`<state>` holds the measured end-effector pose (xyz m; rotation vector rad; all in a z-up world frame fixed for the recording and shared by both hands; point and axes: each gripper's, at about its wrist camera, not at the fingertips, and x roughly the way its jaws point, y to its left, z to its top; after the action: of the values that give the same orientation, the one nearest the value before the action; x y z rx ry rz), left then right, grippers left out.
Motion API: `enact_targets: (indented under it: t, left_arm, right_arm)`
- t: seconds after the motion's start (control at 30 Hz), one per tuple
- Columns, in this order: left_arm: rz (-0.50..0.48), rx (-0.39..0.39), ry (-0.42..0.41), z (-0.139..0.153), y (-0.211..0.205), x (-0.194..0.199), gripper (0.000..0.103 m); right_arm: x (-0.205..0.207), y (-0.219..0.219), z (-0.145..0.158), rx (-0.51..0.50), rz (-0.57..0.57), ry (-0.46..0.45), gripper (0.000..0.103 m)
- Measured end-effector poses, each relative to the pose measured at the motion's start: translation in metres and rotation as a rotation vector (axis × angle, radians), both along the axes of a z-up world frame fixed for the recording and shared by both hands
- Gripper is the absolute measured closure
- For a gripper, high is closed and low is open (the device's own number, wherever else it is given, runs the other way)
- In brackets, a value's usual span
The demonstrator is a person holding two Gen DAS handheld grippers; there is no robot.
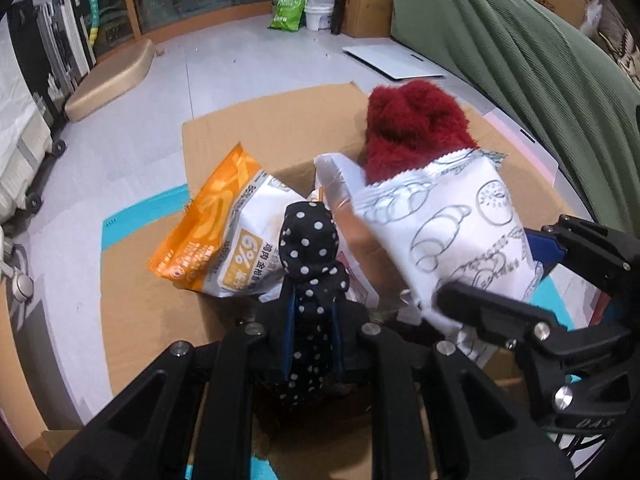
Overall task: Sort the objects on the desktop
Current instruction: 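Lift and carry the polka-dot scrunchie and bread pouch over the box, then open both tools to drop the scrunchie and pouch into the box, then move both tools back toward the clear stick bag on the mat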
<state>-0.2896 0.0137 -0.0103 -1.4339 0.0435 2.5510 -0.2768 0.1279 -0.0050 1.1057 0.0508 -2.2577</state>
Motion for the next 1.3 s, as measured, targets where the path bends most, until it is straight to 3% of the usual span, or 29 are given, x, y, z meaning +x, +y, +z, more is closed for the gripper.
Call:
enact_targets:
  t: [0.1, 0.23, 0.47, 0.57, 0.67, 0.7, 0.73, 0.83, 0.93, 1.3]
  left_arm:
    - [0.034, 0.054, -0.085, -0.018, -0.007, -0.009, 0.088]
    - [-0.002, -0.054, -0.048, -0.024, 0.004, -0.001, 0.088]
    - [0.01, -0.077, -0.007, -0.021, 0.009, 0.01, 0.084]
    - [0.029, -0.065, 0.003, -0.017, 0.008, 0.015, 0.08]
    - [0.026, -0.046, 0.011, -0.009, 0.008, 0.019, 0.059]
    - [0.029, -0.061, 0.02, -0.005, 0.008, 0.021, 0.043]
    - [0.034, -0.076, 0.034, -0.002, 0.007, 0.025, 0.036]
    - [0.032, -0.101, 0.079, 0.012, 0.008, 0.035, 0.024]
    - [0.031, -0.084, 0.09, 0.022, 0.007, 0.045, 0.019]
    - [-0.021, -0.087, 0.127, 0.058, 0.028, 0.08, 0.018]
  right_arm:
    - [-0.005, -0.001, -0.006, 0.019, -0.007, -0.014, 0.048]
    - [0.0, -0.011, -0.012, 0.085, 0.015, 0.027, 0.048]
    - [0.003, -0.019, -0.012, 0.159, 0.023, 0.025, 0.044]
    - [0.01, -0.015, -0.004, 0.131, 0.021, 0.047, 0.038]
    - [0.017, -0.01, 0.004, 0.112, 0.023, 0.081, 0.036]
    - [0.02, -0.009, 0.008, 0.11, 0.022, 0.093, 0.035]
    - [0.021, -0.009, 0.011, 0.112, 0.023, 0.099, 0.035]
    - [0.025, -0.009, 0.022, 0.125, 0.023, 0.122, 0.035]
    - [0.03, -0.002, 0.035, 0.103, 0.016, 0.134, 0.035]
    - [0.057, 0.023, 0.068, 0.067, -0.028, 0.155, 0.033]
